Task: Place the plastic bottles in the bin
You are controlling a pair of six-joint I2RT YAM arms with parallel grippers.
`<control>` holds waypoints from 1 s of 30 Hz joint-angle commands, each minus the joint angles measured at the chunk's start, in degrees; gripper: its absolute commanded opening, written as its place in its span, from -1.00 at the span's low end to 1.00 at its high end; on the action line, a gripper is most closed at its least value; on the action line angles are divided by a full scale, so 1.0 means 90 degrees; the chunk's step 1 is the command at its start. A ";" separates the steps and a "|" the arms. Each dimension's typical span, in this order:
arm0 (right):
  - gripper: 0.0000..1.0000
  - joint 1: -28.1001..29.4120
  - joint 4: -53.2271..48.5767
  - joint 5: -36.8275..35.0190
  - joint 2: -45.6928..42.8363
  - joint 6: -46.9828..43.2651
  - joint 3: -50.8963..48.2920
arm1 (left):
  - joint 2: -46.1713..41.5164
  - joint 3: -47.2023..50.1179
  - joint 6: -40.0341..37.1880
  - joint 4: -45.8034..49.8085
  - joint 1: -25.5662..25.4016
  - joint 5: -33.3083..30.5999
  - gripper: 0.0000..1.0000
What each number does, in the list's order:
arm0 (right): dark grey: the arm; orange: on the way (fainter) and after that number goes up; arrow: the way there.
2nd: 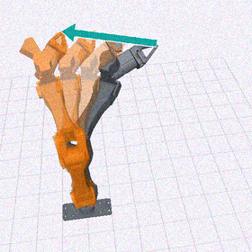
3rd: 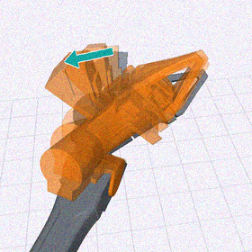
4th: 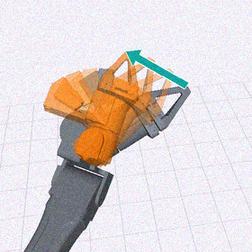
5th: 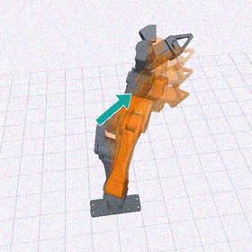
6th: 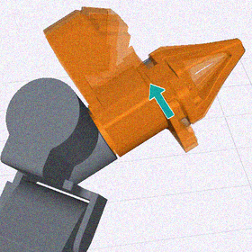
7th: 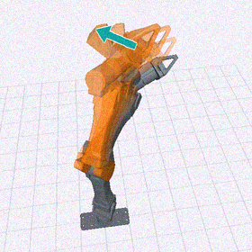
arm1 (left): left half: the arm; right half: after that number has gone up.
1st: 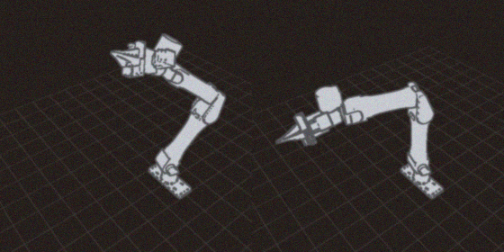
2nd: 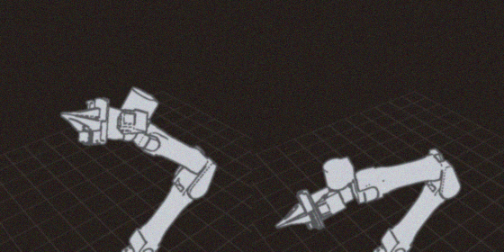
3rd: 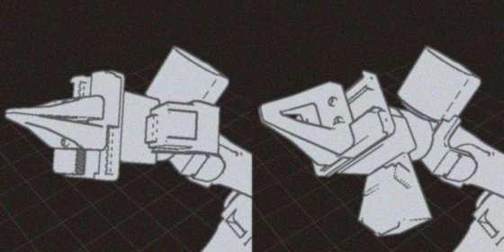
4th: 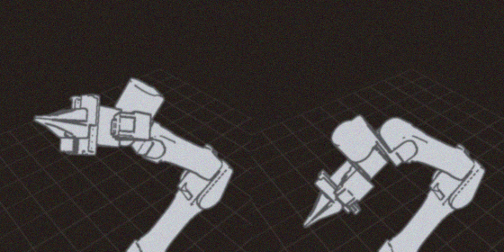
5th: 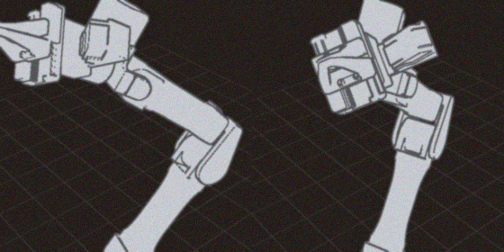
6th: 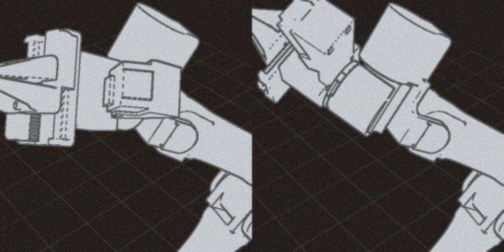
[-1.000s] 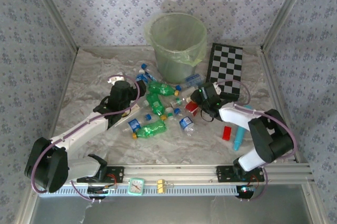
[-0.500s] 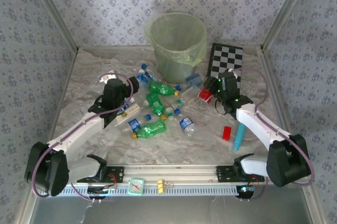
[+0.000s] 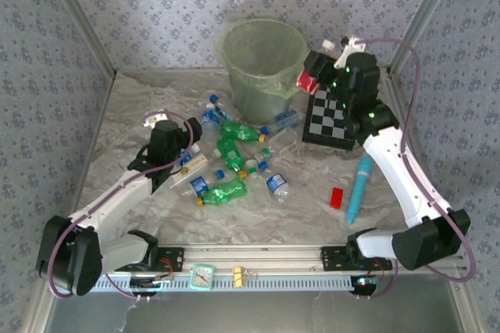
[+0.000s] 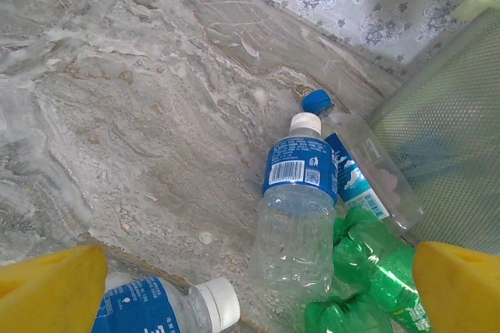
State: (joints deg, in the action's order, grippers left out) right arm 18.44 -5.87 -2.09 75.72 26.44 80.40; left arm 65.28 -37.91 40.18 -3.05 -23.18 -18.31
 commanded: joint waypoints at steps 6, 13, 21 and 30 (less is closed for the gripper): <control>-0.01 0.0445 0.0189 0.0210 0.1644 -0.0821 0.1839 | -0.0105 -0.0232 -0.0058 0.0170 0.0066 0.0355 1.00; -0.02 0.0681 -0.0989 0.0231 0.3422 -0.1140 0.3844 | 0.0036 -0.0508 -0.0282 0.0473 0.0080 0.0805 1.00; 0.01 0.0928 -0.2838 0.0149 0.5426 -0.1526 0.6377 | 0.0080 -0.0592 -0.0431 0.0617 0.0085 0.1028 1.00; 0.02 0.0940 -0.3147 0.0100 0.6128 -0.1512 0.6852 | 0.0076 -0.0641 -0.0539 0.0700 0.0085 0.1105 1.00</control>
State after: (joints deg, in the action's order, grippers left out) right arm 26.98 -32.27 -0.62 129.97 13.87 139.35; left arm 65.78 -41.87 36.49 2.74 -22.85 -9.37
